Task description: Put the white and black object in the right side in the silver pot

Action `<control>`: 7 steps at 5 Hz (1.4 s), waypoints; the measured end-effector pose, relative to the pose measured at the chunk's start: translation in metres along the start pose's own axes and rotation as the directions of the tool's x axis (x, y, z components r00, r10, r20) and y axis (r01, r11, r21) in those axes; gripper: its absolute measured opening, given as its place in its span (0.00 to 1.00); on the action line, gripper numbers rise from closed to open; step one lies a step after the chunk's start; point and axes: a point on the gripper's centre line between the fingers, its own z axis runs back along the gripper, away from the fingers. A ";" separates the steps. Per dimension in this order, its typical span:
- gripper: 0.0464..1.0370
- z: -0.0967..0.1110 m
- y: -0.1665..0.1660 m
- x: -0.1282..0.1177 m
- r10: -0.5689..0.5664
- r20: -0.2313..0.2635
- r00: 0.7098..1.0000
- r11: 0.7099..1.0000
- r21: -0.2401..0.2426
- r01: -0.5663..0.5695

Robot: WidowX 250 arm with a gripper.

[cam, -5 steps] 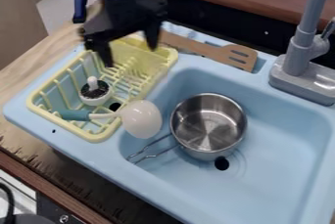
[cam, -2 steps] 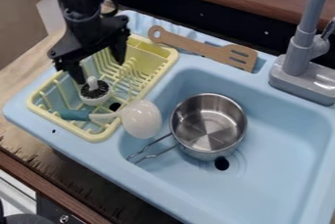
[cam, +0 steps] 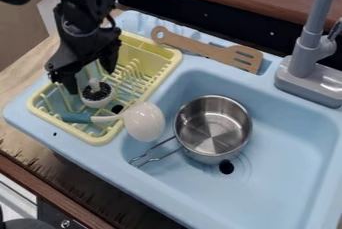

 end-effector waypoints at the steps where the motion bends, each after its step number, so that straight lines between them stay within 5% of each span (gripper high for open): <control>1: 0.96 -0.007 -0.003 0.001 0.012 0.028 1.000 1.000 -0.002 -0.012; 2: 0.93 -0.015 -0.006 -0.002 0.006 0.041 0.999 1.000 0.006 -0.006; 4: 0.45 -0.017 -0.003 -0.003 0.024 0.064 0.998 1.000 0.009 -0.025; 5: 0.33 -0.015 -0.003 -0.002 0.020 0.072 0.997 1.000 0.004 -0.020; 6: 0.18 -0.012 0.000 -0.005 0.019 0.025 1.000 0.999 0.030 -0.020; 7: 0.15 0.012 -0.012 0.004 0.038 0.000 0.999 0.999 -0.016 -0.038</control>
